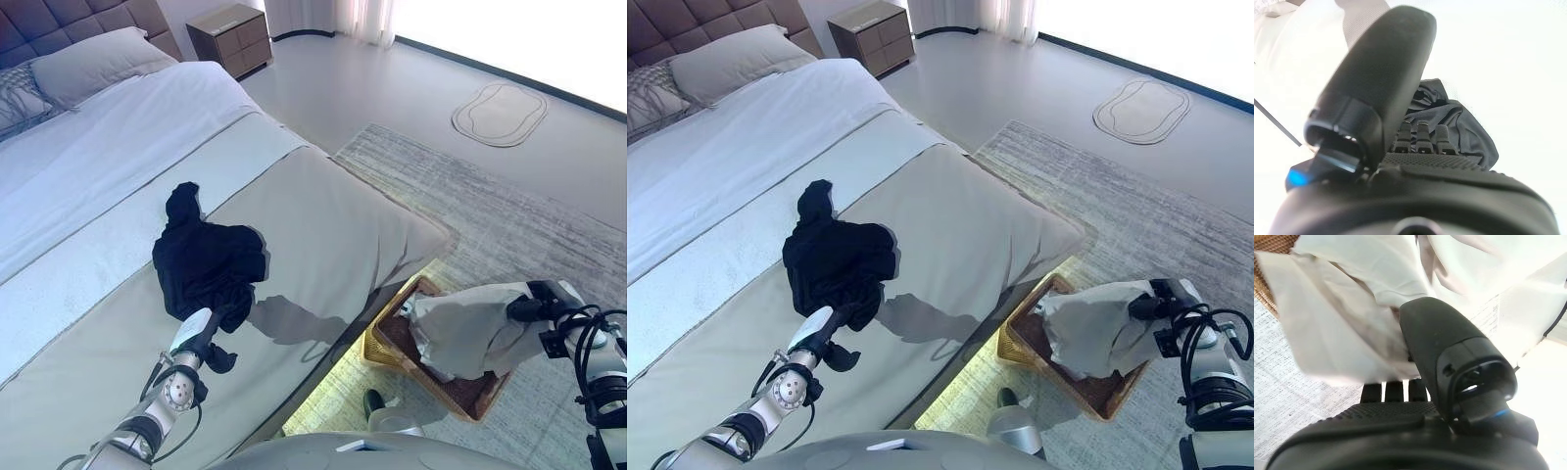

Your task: Pick up the clothes from the bed and place them into the basket

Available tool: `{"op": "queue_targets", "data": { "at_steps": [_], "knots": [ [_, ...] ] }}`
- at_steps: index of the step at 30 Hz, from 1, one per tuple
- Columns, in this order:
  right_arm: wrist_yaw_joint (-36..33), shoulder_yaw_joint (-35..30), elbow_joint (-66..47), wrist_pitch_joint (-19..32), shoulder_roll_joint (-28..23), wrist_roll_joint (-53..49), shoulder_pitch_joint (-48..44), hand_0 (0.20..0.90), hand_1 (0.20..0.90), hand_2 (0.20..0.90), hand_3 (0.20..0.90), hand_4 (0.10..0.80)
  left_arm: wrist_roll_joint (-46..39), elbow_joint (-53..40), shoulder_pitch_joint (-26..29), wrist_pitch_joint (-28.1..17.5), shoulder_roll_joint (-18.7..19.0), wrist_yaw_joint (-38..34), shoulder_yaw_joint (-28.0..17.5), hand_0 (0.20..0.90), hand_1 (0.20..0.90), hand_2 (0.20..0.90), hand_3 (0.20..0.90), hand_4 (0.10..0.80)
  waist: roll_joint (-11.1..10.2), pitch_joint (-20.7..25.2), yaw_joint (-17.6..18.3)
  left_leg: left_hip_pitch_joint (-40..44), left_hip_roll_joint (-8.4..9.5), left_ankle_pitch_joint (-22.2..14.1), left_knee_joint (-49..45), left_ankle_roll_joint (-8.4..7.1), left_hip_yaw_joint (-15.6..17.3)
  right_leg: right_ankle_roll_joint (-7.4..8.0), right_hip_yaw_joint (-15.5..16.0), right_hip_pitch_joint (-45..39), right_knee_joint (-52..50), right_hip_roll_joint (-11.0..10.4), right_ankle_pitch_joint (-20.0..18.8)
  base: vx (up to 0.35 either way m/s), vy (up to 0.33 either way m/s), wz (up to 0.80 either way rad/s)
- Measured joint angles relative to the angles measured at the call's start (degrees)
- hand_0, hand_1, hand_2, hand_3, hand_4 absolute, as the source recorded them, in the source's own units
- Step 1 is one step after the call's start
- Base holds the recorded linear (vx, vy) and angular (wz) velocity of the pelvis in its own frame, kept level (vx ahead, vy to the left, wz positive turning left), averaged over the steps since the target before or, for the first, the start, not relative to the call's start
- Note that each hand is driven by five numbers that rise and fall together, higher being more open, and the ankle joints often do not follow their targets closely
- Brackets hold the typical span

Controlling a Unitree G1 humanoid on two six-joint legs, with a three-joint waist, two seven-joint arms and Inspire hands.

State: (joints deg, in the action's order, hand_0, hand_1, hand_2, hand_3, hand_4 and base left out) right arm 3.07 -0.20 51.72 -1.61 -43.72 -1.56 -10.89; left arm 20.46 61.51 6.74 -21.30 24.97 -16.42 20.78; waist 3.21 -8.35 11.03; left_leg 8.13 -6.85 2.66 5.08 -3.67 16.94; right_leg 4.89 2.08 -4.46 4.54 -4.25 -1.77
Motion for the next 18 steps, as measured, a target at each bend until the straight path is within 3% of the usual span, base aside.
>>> {"op": "queue_targets", "data": {
  "at_steps": [18],
  "knots": [
    [0.0, 0.0, -0.3, 0.0, 0.0, 0.0, -0.1, 0.9, 0.9, 0.9, 0.9, 0.8, 0.0, 0.0, 0.1, 0.0, 0.0, 0.0, 0.2, 0.9, 0.9, 0.9, 0.9, 0.8, -0.2, -0.9, -0.8, 0.0, 0.01, 0.0, 0.0, -0.01, -0.9, 0.01, 1.0, -0.9, 0.6, 0.0, 0.0, 0.002, 0.001, 0.02]
  ]
}}
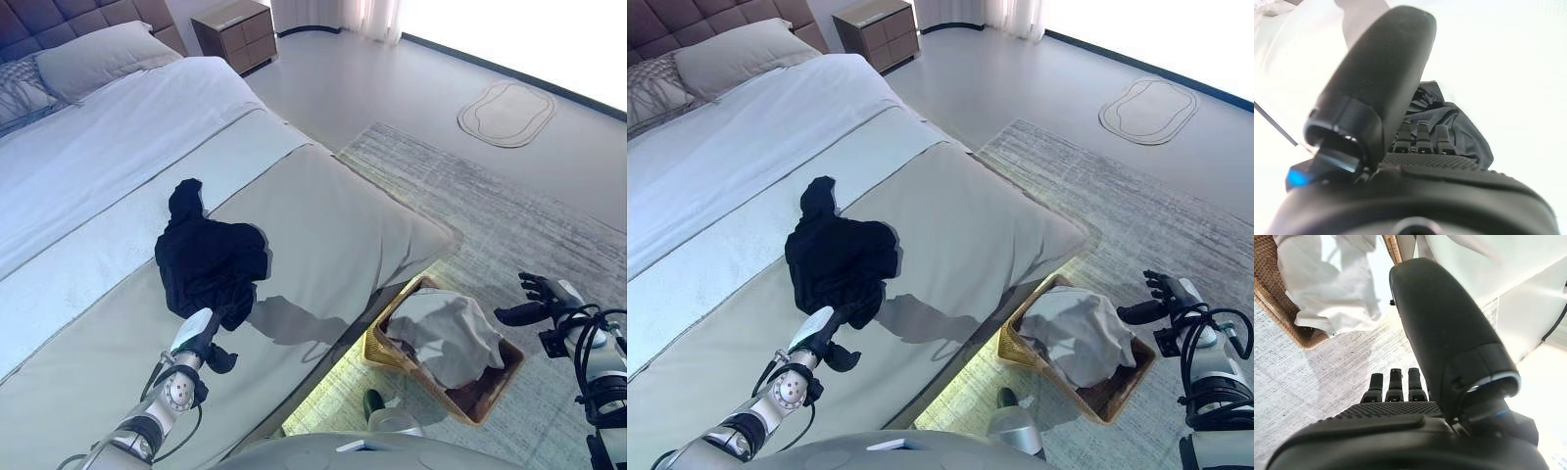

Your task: Pick up the clothes from the bed and place them into the basket

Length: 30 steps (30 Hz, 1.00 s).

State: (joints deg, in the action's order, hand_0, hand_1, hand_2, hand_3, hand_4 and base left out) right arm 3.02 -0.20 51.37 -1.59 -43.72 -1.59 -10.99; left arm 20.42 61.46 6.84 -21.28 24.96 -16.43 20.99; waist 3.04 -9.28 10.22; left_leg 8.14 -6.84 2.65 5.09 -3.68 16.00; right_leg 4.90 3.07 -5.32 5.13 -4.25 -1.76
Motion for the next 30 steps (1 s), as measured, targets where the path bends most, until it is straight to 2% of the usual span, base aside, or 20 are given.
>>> {"op": "queue_targets", "data": {
  "at_steps": [7, 11, 16, 24, 30],
  "knots": [
    [-0.8, 1.1, -5.5, -0.1, 0.0, 0.0, -0.6, 0.9, 0.9, 0.9, 0.9, 0.8, 0.0, 0.0, -0.1, 0.1, -0.1, -0.1, -0.1, 0.9, 0.9, 0.9, 0.9, 0.8, 0.0, -1.2, -0.9, -0.4, 0.09, 0.1, 0.0, -0.21, -0.9, 0.0, 0.9, -0.2, 0.0, 0.0, 0.0, 0.01, 0.005, 0.07],
    [-4.0, 2.4, -9.2, 0.0, 0.0, 1.1, -1.8, 0.9, 0.9, 0.9, 0.9, 0.8, -0.1, 0.0, -0.1, 0.1, -0.4, -0.2, -0.2, 0.9, 0.9, 0.9, 0.9, 0.8, -0.1, -1.3, -1.8, -0.5, 0.11, 0.2, 0.0, -0.25, -2.3, 0.0, 2.3, -1.0, 0.0, 0.0, 0.0, 0.012, -0.001, 0.15],
    [-9.1, 7.3, -11.3, 0.0, 0.1, 6.1, -6.6, 0.9, 0.9, 0.9, 0.9, 0.8, -0.1, 0.0, -0.2, 0.2, -0.8, -0.9, -0.6, 0.9, 0.9, 0.9, 0.9, 0.8, -0.6, -1.9, -3.8, -0.8, 0.14, 0.7, 0.0, -0.49, -3.7, -0.01, 3.5, -1.4, 0.0, 0.0, 0.0, 0.012, 0.004, 0.16],
    [-10.7, 16.4, -11.5, 0.2, 0.0, 13.4, -17.2, 0.9, 0.9, 0.9, 0.9, 0.8, -0.1, -0.1, -0.5, 1.3, -2.1, -3.1, -0.6, 0.9, 0.9, 0.9, 0.9, 0.8, -0.4, -2.6, -9.6, -3.2, 0.42, 2.4, -0.1, -0.72, -9.1, 0.23, 8.3, -2.1, 0.1, -0.2, 0.3, 0.013, 0.014, 0.33],
    [-10.8, 19.3, -11.3, 0.9, 0.0, 14.1, -23.7, 0.9, 0.9, 0.9, 0.9, 0.8, -0.2, -0.7, -1.4, 1.4, -2.2, -4.3, -0.8, 0.9, 0.9, 0.9, 0.9, 0.8, 0.3, -3.8, -13.6, -6.7, 1.93, 3.1, -1.7, -0.56, -13.8, 0.25, 12.9, -2.2, 0.1, -1.3, 0.7, 0.015, 0.047, 0.4]
  ]
}}
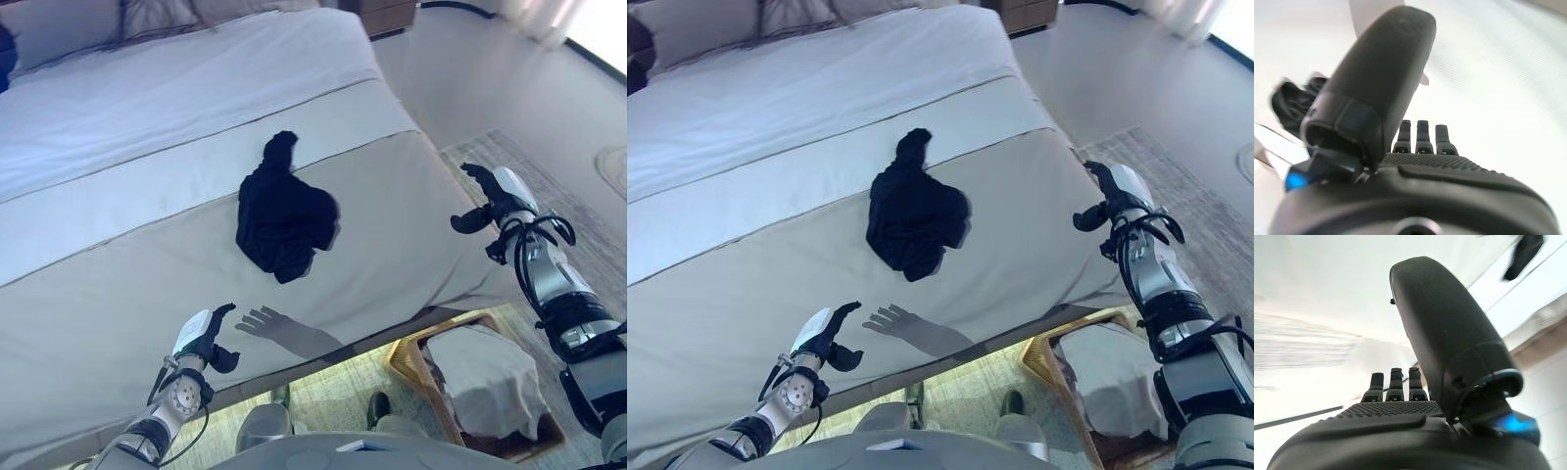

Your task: Pick up the clothes from the bed and place them into the basket

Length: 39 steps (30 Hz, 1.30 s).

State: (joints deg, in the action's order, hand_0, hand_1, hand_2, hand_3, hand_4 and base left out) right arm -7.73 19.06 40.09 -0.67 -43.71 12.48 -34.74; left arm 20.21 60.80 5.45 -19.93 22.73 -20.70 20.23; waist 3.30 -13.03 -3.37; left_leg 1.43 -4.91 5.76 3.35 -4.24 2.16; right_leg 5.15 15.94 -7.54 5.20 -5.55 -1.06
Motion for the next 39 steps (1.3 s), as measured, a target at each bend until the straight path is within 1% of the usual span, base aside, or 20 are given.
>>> {"op": "queue_targets", "data": {
  "at_steps": [5, 8, 10, 11, 12, 13, 14, 15, 16, 17, 18, 19, 23, 24, 27, 28, 31, 32, 35, 39],
  "knots": [
    [-0.5, 2.8, 0.5, -0.1, -0.2, 0.0, -6.9, 0.9, 0.9, 0.9, 0.9, 0.8, 0.0, -5.2, -0.6, -0.5, 0.1, -2.6, -0.6, 0.9, 0.9, 0.9, 0.9, 0.8, 1.6, -3.3, -4.3, -5.5, 0.98, 1.1, -1.9, -0.3, -3.8, 0.01, 3.7, 2.7, -0.9, -0.5, 0.0, -0.106, 0.024, 0.39],
    [-0.6, 4.5, 0.7, -0.7, -0.4, 0.1, -10.4, 0.9, 0.9, 0.9, 0.9, 0.8, 0.1, -8.3, 0.2, -1.3, 0.7, -3.0, -0.7, 0.9, 0.9, 0.9, 0.9, 0.8, 2.3, -6.4, -6.5, -9.2, 1.14, 1.2, -4.3, -0.34, -5.9, -0.5, 5.4, 5.9, -4.9, -0.9, 1.6, 0.004, -0.012, 0.36],
    [-0.7, 5.6, 0.7, -1.8, -0.3, 0.1, -11.3, 0.9, 0.9, 0.9, 0.9, 0.8, 1.9, -10.3, 1.7, -1.6, 1.6, -4.8, -0.7, 0.9, 0.9, 0.9, 0.9, 0.8, 1.9, -10.2, -8.4, -10.6, 2.21, 1.2, -7.1, -0.35, -7.4, -1.18, 7.0, 8.4, -13.4, -3.0, 6.3, 0.008, 0.019, 0.53],
    [-0.7, 6.8, 0.7, -2.3, -0.3, 0.1, -11.9, 0.9, 0.9, 0.9, 0.9, 0.8, 3.1, -11.4, 1.8, -1.8, 2.6, -5.7, -0.6, 0.9, 0.9, 0.9, 0.9, 0.8, 1.2, -11.2, -9.0, -11.4, 2.81, 1.1, -7.8, -0.37, -7.6, -1.45, 7.1, 10.6, -17.8, -4.5, 8.6, -0.014, 0.029, 0.4],
    [-0.7, 7.3, 0.7, -2.4, -0.2, 0.1, -12.4, 0.9, 0.9, 0.9, 0.9, 0.8, 4.1, -12.1, 1.8, -1.8, 3.2, -6.3, -0.6, 0.9, 0.9, 0.9, 0.9, 0.8, 0.9, -11.7, -9.5, -11.9, 3.2, 1.0, -8.0, -0.36, -7.8, -1.42, 7.2, 12.0, -20.5, -5.4, 10.0, -0.022, 0.041, 0.32],
    [-0.7, 8.0, 0.7, -2.6, -0.3, 0.1, -13.9, 0.9, 0.9, 0.9, 0.9, 0.8, 4.9, -13.5, 2.0, -1.8, 4.6, -7.2, -0.6, 0.9, 0.9, 0.9, 0.9, 0.8, 0.4, -13.0, -10.1, -13.3, 4.13, 0.8, -9.1, -0.08, -8.0, -1.98, 7.2, 14.6, -25.1, -7.2, 11.9, 0.001, 0.04, 0.28],
    [-0.7, 8.5, 0.6, -3.2, -0.3, 0.1, -15.9, 0.9, 0.9, 0.9, 0.9, 0.8, 5.2, -14.8, 2.5, -1.8, 6.0, -7.9, -0.6, 0.9, 0.9, 0.9, 0.9, 0.8, 0.1, -14.9, -10.9, -15.1, 5.06, 0.2, -11.2, 0.68, -8.0, -2.57, 7.1, 17.1, -29.4, -8.8, 13.2, 0.085, 0.016, 0.28],
    [-0.7, 8.6, 0.4, -3.8, -0.2, 0.1, -17.8, 0.9, 0.9, 0.9, 0.9, 0.8, 5.2, -16.0, 3.1, -1.8, 7.2, -8.7, -0.7, 0.9, 0.9, 0.9, 0.9, 0.8, 0.2, -17.3, -11.5, -16.7, 5.99, -0.8, -14.1, 1.52, -8.0, -3.09, 6.7, 18.9, -33.2, -10.2, 14.5, 0.096, 0.015, 0.19],
    [-0.8, 8.8, 0.3, -4.2, -0.1, 0.1, -18.1, 0.9, 0.9, 0.9, 0.9, 0.8, 5.1, -16.1, 3.4, -1.8, 7.5, -8.8, -0.7, 0.9, 0.9, 0.9, 0.9, 0.8, 0.2, -17.7, -11.9, -17.5, 6.3, -1.6, -15.2, 1.52, -8.0, -2.95, 6.7, 19.6, -34.5, -10.8, 15.4, 0.092, 0.026, 0.25],
    [-0.8, 10.3, 0.1, -5.6, -0.1, 0.4, -18.6, 0.9, 0.9, 0.9, 0.9, 0.8, 4.8, -16.4, 3.8, -1.8, 8.2, -9.0, -0.7, 0.9, 0.9, 0.9, 0.9, 0.8, -0.1, -18.2, -12.7, -20.9, 7.46, -3.8, -20.5, 1.78, -8.1, -3.46, 6.1, 22.3, -39.2, -12.6, 17.4, 0.032, 0.061, 0.24],
    [-0.7, 11.1, 0.1, -6.1, 0.0, 0.7, -18.8, 0.9, 0.9, 0.9, 0.9, 0.8, 4.5, -17.3, 3.7, -1.8, 8.6, -9.0, -0.7, 0.9, 0.9, 0.9, 0.9, 0.8, 0.0, -18.6, -13.5, -22.3, 8.0, -4.9, -23.0, 2.52, -8.1, -3.9, 5.8, 23.5, -41.5, -13.4, 18.1, 0.035, 0.047, 0.23],
    [-0.7, 11.3, 0.0, -6.9, 0.2, 0.7, -18.8, 0.9, 0.9, 0.9, 0.9, 0.8, 4.4, -18.2, 3.5, -1.9, 8.8, -9.0, -0.7, 0.9, 0.9, 0.9, 0.9, 0.8, 0.1, -19.0, -14.3, -23.4, 8.4, -5.6, -24.9, 2.55, -8.1, -4.09, 5.6, 24.3, -43.3, -14.0, 18.8, 0.039, 0.037, 0.15],
    [-0.6, 11.4, 0.0, -9.6, 0.4, 0.7, -19.8, 0.9, 0.9, 0.9, 0.9, 0.8, 4.4, -22.8, 1.6, -3.1, 10.0, -9.0, -0.3, 0.9, 0.9, 0.9, 0.9, 0.8, 0.2, -19.3, -15.5, -27.9, 9.42, -7.2, -30.5, 3.22, -8.7, -4.07, 5.1, 27.5, -47.2, -15.1, 20.5, 0.028, 0.071, 0.14],
    [-0.6, 11.4, 0.0, -10.5, 0.5, 0.7, -20.8, 0.9, 0.9, 0.9, 0.9, 0.8, 3.8, -24.0, 1.0, -3.5, 10.0, -9.0, -0.1, 0.9, 0.9, 0.9, 0.9, 0.8, 0.2, -19.3, -15.5, -29.9, 9.89, -7.7, -32.5, 3.14, -8.8, -3.88, 4.9, 29.2, -49.0, -15.9, 21.3, 0.0, 0.086, 0.13],
    [-0.6, 11.4, 0.2, -11.6, 0.5, 0.7, -23.1, 0.9, 0.9, 0.9, 0.9, 0.8, 3.4, -25.7, -0.2, -4.0, 10.4, -9.3, 0.0, 0.9, 0.9, 0.9, 0.9, 0.8, 0.3, -19.3, -15.6, -34.7, 9.95, -8.9, -37.3, 3.57, -8.9, -3.98, 4.6, 33.2, -52.7, -16.2, 22.4, 0.004, 0.061, 0.07],
    [-0.7, 11.4, 0.2, -12.0, 0.5, 0.7, -23.7, 0.9, 0.9, 0.9, 0.9, 0.8, 3.4, -26.7, -0.7, -4.0, 10.7, -9.3, 0.0, 0.9, 0.9, 0.9, 0.9, 0.8, 0.4, -19.4, -15.5, -36.8, 9.97, -10.1, -39.1, 3.43, -9.1, -4.18, 4.4, 34.9, -54.5, -16.6, 23.1, 0.009, 0.041, 0.09],
    [-1.1, 11.4, 0.7, -12.4, 0.7, 0.5, -24.8, 0.9, 0.9, 0.9, 0.9, 0.8, 3.0, -28.2, -1.9, -4.0, 11.2, -9.5, 0.0, 0.9, 0.9, 0.9, 0.9, 0.8, 0.6, -19.5, -16.4, -41.1, 10.09, -10.9, -42.9, 2.88, -9.2, -4.05, 3.3, 39.2, -58.4, -16.9, 23.8, 0.011, 0.049, 0.02],
    [-1.2, 11.5, 1.4, -12.9, 1.2, 0.5, -25.6, 0.9, 0.9, 0.9, 0.9, 0.8, 2.1, -29.1, -2.6, -4.1, 11.5, -9.8, 0.0, 0.9, 0.9, 0.9, 0.9, 0.8, 0.6, -19.5, -16.6, -42.7, 10.14, -11.1, -44.2, 2.83, -9.3, -4.47, 3.1, 40.6, -59.8, -17.0, 24.3, 0.005, 0.041, 0.07],
    [-2.5, 11.7, 5.1, -14.6, 1.9, 0.5, -28.5, 0.9, 0.9, 0.9, 0.9, 0.8, 0.6, -30.1, -2.8, -4.0, 11.9, -10.8, 0.0, 0.9, 0.9, 0.9, 0.9, 0.8, 0.9, -19.6, -17.4, -46.3, 10.76, -11.1, -45.4, 2.79, -9.9, -4.8, 2.9, 44.7, -62.7, -17.9, 24.8, -0.005, 0.031, 0.17],
    [-3.0, 13.5, 10.6, -15.3, 2.1, 0.5, -32.7, 0.9, 0.9, 0.9, 0.9, 0.8, -0.7, -31.9, -4.2, -4.0, 12.1, -12.1, -0.1, 0.9, 0.9, 0.9, 0.9, 0.8, 1.2, -19.7, -18.5, -49.2, 10.93, -11.1, -45.7, 2.79, -10.1, -4.81, 2.1, 48.3, -64.3, -17.8, 24.8, -0.035, 0.021, 0.08]
  ]
}}
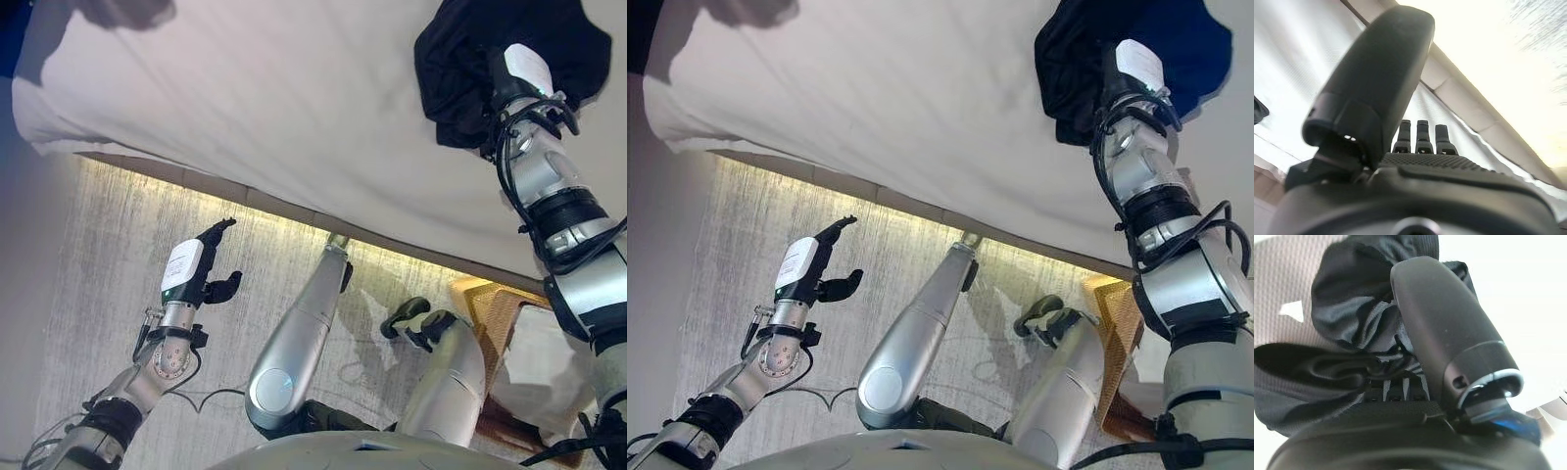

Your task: Pick up the clothes from the bed and place them into the basket

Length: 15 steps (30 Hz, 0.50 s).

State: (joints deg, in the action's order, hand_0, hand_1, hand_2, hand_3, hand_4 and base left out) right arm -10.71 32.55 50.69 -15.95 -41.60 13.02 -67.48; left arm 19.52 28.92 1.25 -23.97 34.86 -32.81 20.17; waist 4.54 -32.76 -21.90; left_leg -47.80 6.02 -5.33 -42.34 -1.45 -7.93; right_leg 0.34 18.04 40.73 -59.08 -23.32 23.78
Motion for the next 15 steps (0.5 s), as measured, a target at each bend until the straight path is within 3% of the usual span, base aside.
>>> {"op": "queue_targets", "data": {
  "at_steps": [1, 2, 3, 15],
  "knots": [
    [0.0, 0.0, 1.1, 0.0, 0.0, 0.0, -1.0, 0.596, 0.596, 0.596, 0.546, 0.446, -0.5, -0.6, -0.4, 0.0, 0.0, -0.1, 0.0, 0.9, 0.9, 0.9, 0.9, 0.8, 0.2, 0.0, 0.0, -0.5, -0.02, 0.0, 0.1, -0.01, -0.2, 0.0, 0.2, 0.4, 0.0, 0.0, 0.0, -0.027, 0.003, 0.1],
    [0.1, 0.0, 1.9, 0.0, 0.0, -0.1, -1.8, 0.396, 0.396, 0.396, 0.313, 0.213, -0.6, -1.2, -0.8, 0.0, 0.1, -0.1, -0.1, 0.9, 0.9, 0.9, 0.9, 0.8, 0.2, 0.0, -0.1, -0.9, 0.01, 0.0, 0.2, -0.01, -0.3, 0.0, 0.2, 0.9, -0.1, 0.1, 0.0, -0.03, -0.001, 0.09],
    [0.1, 0.0, 2.8, 0.0, 0.0, -0.1, -2.5, 0.3, 0.3, 0.3, 0.2, 0.1, -0.6, -1.8, -1.0, 0.0, 0.1, -0.1, -0.1, 0.9, 0.9, 0.9, 0.9, 0.8, 0.2, 0.0, -0.1, -1.1, 0.03, 0.0, 0.3, -0.01, -0.3, 0.0, 0.1, 1.1, -0.1, 0.1, 0.0, -0.023, -0.011, 0.07],
    [1.7, 0.0, 6.3, 1.8, -0.1, -2.8, -4.1, 0.3, 0.3, 0.3, 0.2, 0.1, -1.6, -3.7, -1.2, 0.0, 2.0, 0.0, -0.3, 0.9, 0.9, 0.9, 0.9, 0.8, 0.3, 0.1, 0.0, 0.0, -0.22, 0.1, -1.3, 0.07, -0.4, -0.06, -0.4, -0.6, 0.1, 0.9, -0.1, -0.022, -0.019, -0.03]
  ]
}}
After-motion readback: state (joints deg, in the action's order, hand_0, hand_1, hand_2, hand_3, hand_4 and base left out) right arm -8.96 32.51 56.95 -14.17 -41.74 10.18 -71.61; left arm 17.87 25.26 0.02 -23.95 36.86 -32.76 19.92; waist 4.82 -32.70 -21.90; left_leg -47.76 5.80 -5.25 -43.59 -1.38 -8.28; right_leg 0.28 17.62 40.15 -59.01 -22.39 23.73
